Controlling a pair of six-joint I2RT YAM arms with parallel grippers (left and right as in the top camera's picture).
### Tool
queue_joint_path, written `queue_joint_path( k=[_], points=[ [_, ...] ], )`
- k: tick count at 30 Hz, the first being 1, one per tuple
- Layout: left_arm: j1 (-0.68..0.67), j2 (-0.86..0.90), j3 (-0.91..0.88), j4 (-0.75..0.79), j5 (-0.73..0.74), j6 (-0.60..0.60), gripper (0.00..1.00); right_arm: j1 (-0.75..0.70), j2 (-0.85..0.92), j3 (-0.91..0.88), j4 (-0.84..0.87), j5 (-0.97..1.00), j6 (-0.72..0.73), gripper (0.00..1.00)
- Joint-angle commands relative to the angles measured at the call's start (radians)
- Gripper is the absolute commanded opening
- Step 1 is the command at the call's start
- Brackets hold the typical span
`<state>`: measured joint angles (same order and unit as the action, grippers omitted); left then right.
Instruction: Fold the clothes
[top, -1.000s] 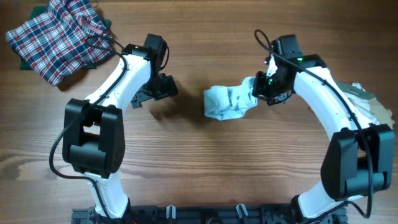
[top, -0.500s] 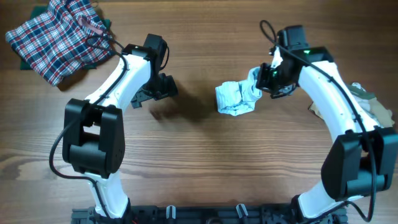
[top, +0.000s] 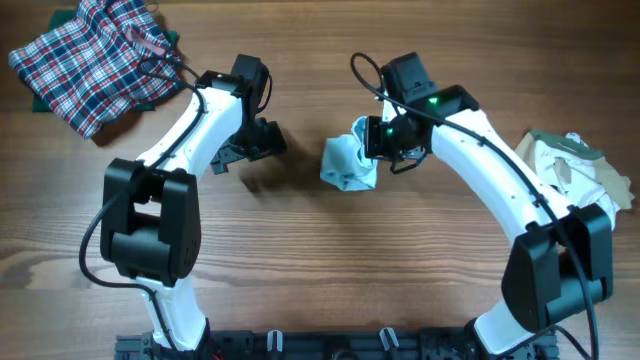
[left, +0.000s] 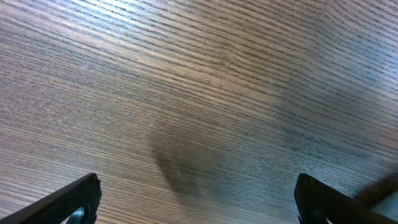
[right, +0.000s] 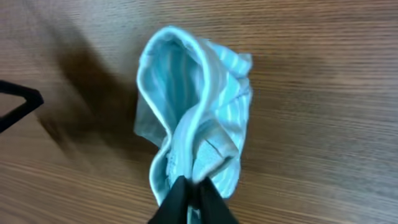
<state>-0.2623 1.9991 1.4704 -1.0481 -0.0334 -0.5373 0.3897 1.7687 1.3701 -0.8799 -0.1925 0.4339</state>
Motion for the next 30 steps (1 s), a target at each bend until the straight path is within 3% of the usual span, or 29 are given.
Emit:
queue_joint_path(
  k=[1, 3, 9, 13, 15, 19, 25, 30],
  points=[
    [0.0, -0.021, 0.002, 0.0, -0.014, -0.017, 1.0, 0.007, 0.027, 0.013, 0.007, 0.004, 0.02, 0.13],
    [0.001, -0.021, 0.002, 0.0, -0.01, -0.017, 1.0, 0.007, 0.048, 0.013, 0.01, -0.011, 0.021, 0.04],
    [0.001, -0.021, 0.002, 0.0, -0.01, -0.017, 1.0, 0.007, 0.098, 0.013, 0.08, -0.141, 0.037, 0.04],
    [0.001, -0.021, 0.002, 0.0, -0.01, -0.017, 1.0, 0.005, 0.098, 0.013, 0.074, -0.1, 0.037, 0.05],
    [0.001, -0.021, 0.002, -0.001, -0.01, -0.017, 1.0, -0.005, 0.098, 0.013, 0.051, -0.051, 0.038, 0.16],
    [0.001, -0.021, 0.002, -0.001, -0.01, -0.017, 1.0, -0.051, 0.095, 0.014, 0.007, -0.039, 0.04, 0.48],
    [0.001, -0.021, 0.002, 0.0, -0.01, -0.017, 1.0, -0.183, 0.084, 0.014, -0.097, 0.03, 0.034, 0.57],
    [0.001, -0.021, 0.002, 0.001, -0.01, -0.017, 1.0, -0.257, 0.083, 0.009, -0.163, 0.008, -0.152, 0.99]
  ],
)
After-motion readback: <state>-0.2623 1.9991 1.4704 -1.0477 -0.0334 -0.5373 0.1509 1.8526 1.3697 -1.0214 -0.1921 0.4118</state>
